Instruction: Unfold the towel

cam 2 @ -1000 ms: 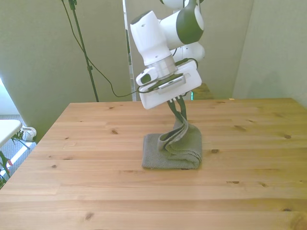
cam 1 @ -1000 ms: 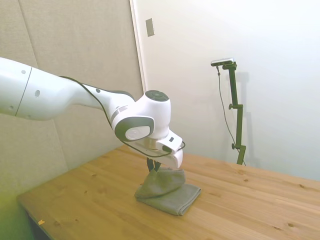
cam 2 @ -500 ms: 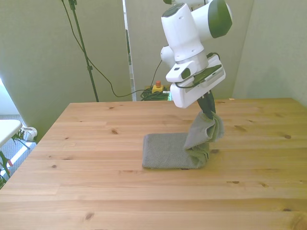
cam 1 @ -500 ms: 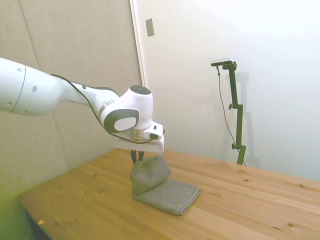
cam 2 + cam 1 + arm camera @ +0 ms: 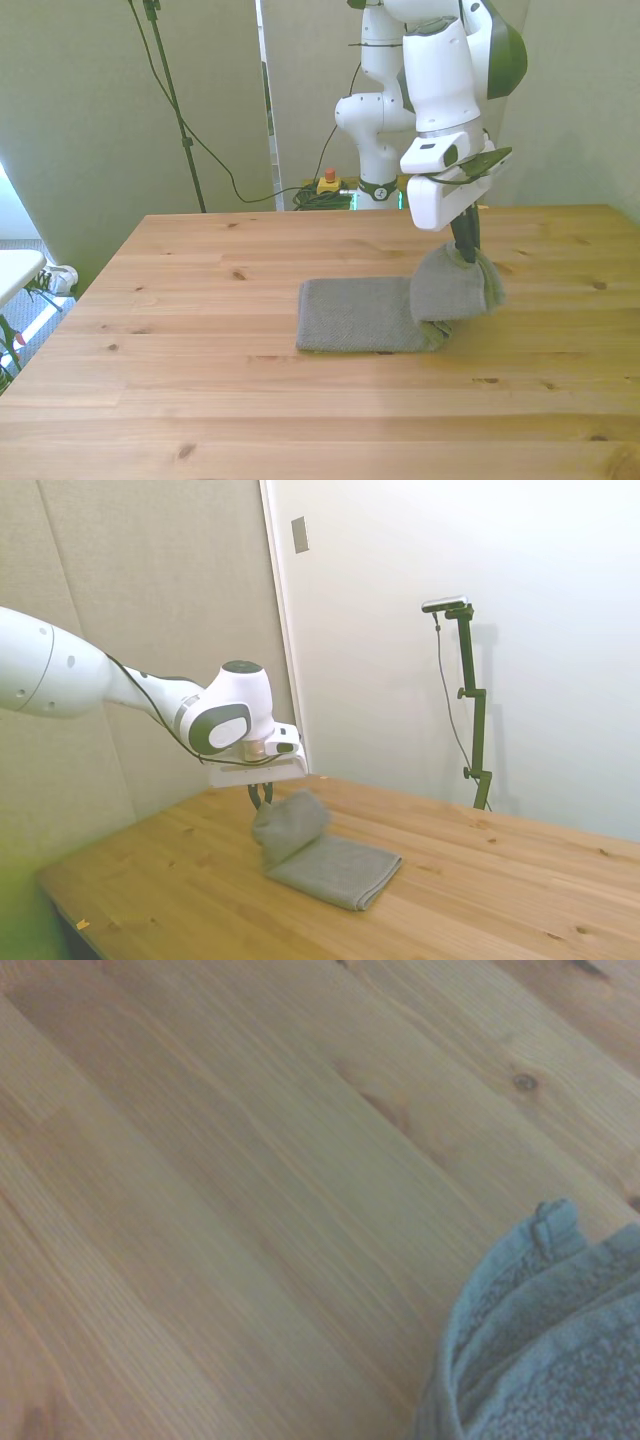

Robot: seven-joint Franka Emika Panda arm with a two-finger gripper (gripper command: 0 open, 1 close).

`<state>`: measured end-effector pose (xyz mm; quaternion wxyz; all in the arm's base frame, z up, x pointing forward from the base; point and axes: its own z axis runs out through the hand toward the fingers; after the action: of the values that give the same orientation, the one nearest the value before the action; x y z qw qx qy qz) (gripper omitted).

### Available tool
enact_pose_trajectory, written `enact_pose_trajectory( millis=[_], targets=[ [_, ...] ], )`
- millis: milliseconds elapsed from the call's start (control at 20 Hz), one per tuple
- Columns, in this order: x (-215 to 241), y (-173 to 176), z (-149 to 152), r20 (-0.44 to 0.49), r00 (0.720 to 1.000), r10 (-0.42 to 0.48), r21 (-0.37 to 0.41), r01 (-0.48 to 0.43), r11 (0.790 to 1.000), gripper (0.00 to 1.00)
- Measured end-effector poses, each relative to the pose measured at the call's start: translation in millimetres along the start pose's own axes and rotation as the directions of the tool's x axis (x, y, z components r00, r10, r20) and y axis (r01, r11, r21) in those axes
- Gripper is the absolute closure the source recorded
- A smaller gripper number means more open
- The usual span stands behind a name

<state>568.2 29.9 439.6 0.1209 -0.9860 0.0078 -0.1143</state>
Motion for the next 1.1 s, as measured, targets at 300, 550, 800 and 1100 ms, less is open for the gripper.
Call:
enact_pose_trajectory(
  millis=[300, 550, 800, 1100],
  targets=[
    [-3.8, -26.2, 1.4, 0.001, 1.0, -0.006, 0.003, 0.006, 1.0, 0.0],
    [-14.9, -46.3, 13.9, 0.037, 0.999, -0.032, 0.007, 0.032, 0.999, 0.0],
    [-16.3, -47.7, 15.2, 0.047, 0.998, -0.034, 0.008, 0.034, 0.999, 0.0],
    [-15.0, -40.3, 9.3, 0.06, 0.998, -0.003, 0.013, 0.002, 1.0, 0.0]
  ],
)
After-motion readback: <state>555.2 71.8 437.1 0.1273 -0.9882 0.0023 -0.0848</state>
